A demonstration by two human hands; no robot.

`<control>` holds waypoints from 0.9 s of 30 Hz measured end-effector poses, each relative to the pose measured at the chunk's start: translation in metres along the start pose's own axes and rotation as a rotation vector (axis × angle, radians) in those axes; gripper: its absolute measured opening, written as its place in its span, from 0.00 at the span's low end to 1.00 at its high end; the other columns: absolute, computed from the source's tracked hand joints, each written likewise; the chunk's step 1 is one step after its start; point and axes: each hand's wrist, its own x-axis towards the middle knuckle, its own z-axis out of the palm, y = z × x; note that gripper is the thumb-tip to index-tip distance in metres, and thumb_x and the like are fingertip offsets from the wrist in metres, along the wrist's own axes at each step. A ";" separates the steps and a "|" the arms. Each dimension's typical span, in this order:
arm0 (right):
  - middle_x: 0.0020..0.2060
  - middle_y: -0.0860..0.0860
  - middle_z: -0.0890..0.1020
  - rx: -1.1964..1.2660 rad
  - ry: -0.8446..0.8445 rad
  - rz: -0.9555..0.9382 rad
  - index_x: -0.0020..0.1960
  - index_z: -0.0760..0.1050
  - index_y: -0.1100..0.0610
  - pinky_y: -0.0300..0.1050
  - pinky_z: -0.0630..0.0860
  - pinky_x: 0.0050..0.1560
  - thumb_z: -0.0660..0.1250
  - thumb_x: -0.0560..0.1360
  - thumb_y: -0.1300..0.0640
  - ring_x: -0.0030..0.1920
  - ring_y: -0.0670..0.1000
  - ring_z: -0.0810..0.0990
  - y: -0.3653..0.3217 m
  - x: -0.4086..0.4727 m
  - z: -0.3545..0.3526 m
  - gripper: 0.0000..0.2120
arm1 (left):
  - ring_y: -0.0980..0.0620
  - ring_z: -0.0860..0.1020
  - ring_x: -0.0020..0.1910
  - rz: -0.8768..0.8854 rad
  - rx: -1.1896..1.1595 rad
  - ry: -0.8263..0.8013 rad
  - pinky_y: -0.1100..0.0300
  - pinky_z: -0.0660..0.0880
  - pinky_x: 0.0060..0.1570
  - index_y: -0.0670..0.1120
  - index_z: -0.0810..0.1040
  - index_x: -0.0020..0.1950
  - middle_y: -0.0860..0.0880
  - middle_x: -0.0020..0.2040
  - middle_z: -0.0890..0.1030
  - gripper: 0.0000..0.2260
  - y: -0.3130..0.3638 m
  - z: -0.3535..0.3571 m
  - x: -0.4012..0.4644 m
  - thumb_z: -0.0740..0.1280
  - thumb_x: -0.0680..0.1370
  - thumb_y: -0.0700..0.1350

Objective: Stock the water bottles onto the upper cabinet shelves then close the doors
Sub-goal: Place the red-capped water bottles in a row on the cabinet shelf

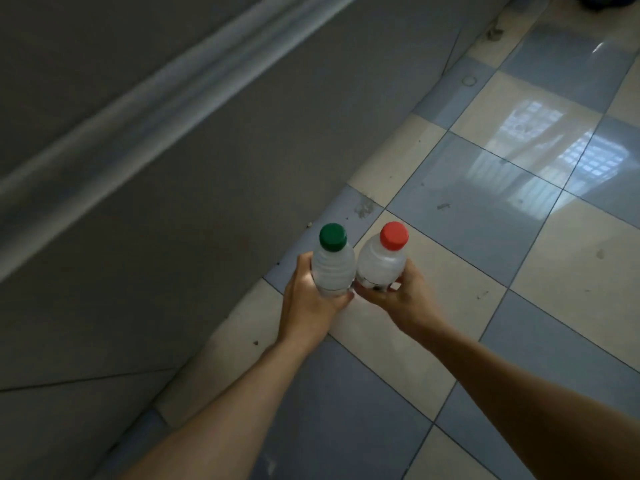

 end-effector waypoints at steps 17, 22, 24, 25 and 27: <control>0.59 0.39 0.78 0.035 -0.025 -0.103 0.72 0.68 0.46 0.31 0.74 0.50 0.79 0.69 0.50 0.57 0.40 0.78 -0.380 -0.168 -0.221 0.35 | 0.59 0.81 0.53 0.069 -0.085 -0.014 0.54 0.81 0.52 0.58 0.70 0.65 0.57 0.55 0.81 0.30 0.398 -0.195 -0.134 0.80 0.68 0.50; 0.57 0.34 0.78 0.056 -0.022 -0.188 0.71 0.68 0.45 0.23 0.74 0.44 0.80 0.69 0.51 0.54 0.29 0.77 -0.520 -0.232 -0.267 0.35 | 0.62 0.81 0.53 0.121 -0.167 0.034 0.57 0.81 0.51 0.66 0.70 0.63 0.61 0.55 0.82 0.29 0.520 -0.266 -0.189 0.81 0.68 0.55; 0.56 0.35 0.79 0.066 -0.031 -0.235 0.71 0.69 0.47 0.24 0.74 0.44 0.80 0.68 0.52 0.54 0.28 0.76 -0.574 -0.255 -0.278 0.35 | 0.62 0.81 0.56 0.171 -0.195 0.076 0.58 0.80 0.52 0.62 0.71 0.66 0.62 0.57 0.82 0.30 0.567 -0.299 -0.209 0.81 0.68 0.55; 0.56 0.35 0.79 0.061 -0.034 -0.264 0.71 0.69 0.47 0.23 0.74 0.45 0.80 0.68 0.51 0.54 0.28 0.76 -0.600 -0.266 -0.282 0.34 | 0.61 0.80 0.58 0.205 -0.203 0.096 0.58 0.80 0.54 0.60 0.71 0.67 0.62 0.59 0.81 0.31 0.588 -0.317 -0.219 0.81 0.68 0.54; 0.54 0.32 0.79 0.048 -0.040 -0.318 0.70 0.70 0.45 0.23 0.74 0.45 0.80 0.68 0.49 0.53 0.27 0.77 -0.653 -0.289 -0.286 0.34 | 0.59 0.79 0.61 0.261 -0.206 0.141 0.54 0.79 0.57 0.57 0.70 0.69 0.60 0.62 0.80 0.33 0.626 -0.357 -0.239 0.81 0.68 0.53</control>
